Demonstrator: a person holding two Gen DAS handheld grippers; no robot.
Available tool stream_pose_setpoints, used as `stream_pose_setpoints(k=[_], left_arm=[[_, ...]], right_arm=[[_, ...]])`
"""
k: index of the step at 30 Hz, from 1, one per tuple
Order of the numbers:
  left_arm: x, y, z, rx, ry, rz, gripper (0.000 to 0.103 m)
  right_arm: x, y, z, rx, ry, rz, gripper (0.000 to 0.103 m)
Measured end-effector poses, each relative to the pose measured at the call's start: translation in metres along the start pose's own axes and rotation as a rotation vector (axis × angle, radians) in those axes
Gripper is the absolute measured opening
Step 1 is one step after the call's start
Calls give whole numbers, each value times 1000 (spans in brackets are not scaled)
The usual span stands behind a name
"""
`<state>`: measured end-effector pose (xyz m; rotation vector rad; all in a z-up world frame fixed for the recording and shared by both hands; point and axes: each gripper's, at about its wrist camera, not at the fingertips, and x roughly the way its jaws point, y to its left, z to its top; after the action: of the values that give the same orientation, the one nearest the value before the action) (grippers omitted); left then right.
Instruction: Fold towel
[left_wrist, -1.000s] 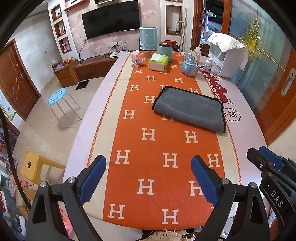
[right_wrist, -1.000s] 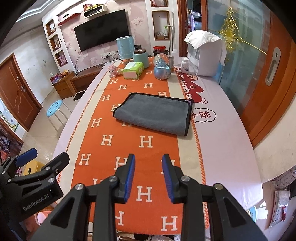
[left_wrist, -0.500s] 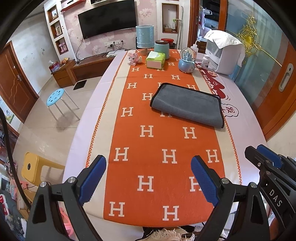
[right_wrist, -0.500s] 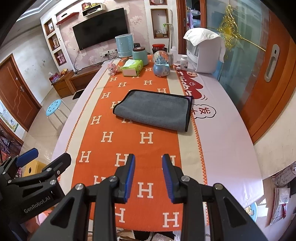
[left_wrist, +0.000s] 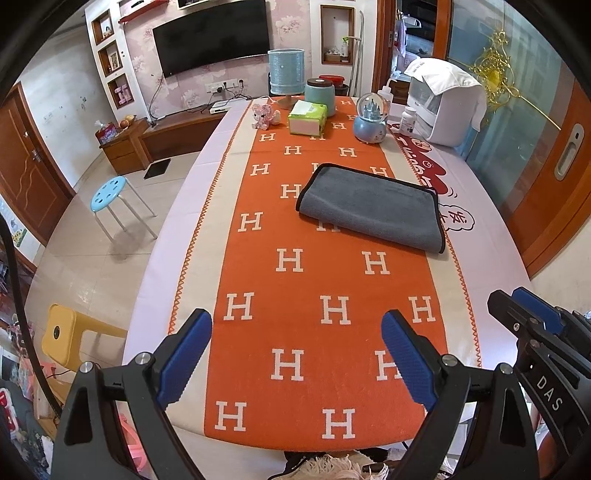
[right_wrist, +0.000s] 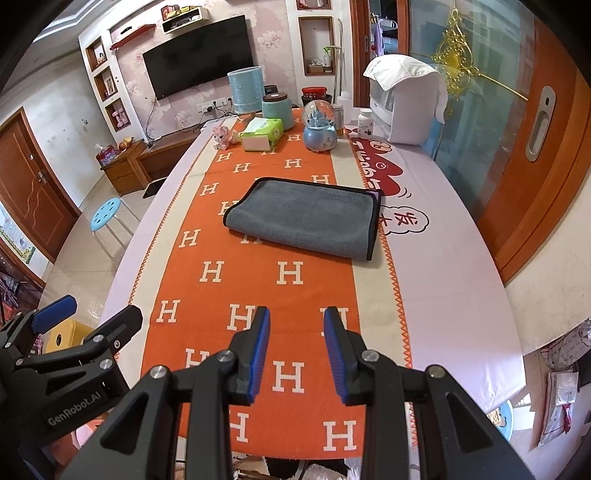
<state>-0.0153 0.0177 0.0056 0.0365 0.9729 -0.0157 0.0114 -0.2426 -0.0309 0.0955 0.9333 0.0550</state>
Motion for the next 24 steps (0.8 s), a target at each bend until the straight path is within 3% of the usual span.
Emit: stream_pose_setpoints(k=[24], left_arm=[[0, -3, 1, 3, 4, -4, 92]], right_arm=[[1, -2, 0, 0, 5, 0, 30]])
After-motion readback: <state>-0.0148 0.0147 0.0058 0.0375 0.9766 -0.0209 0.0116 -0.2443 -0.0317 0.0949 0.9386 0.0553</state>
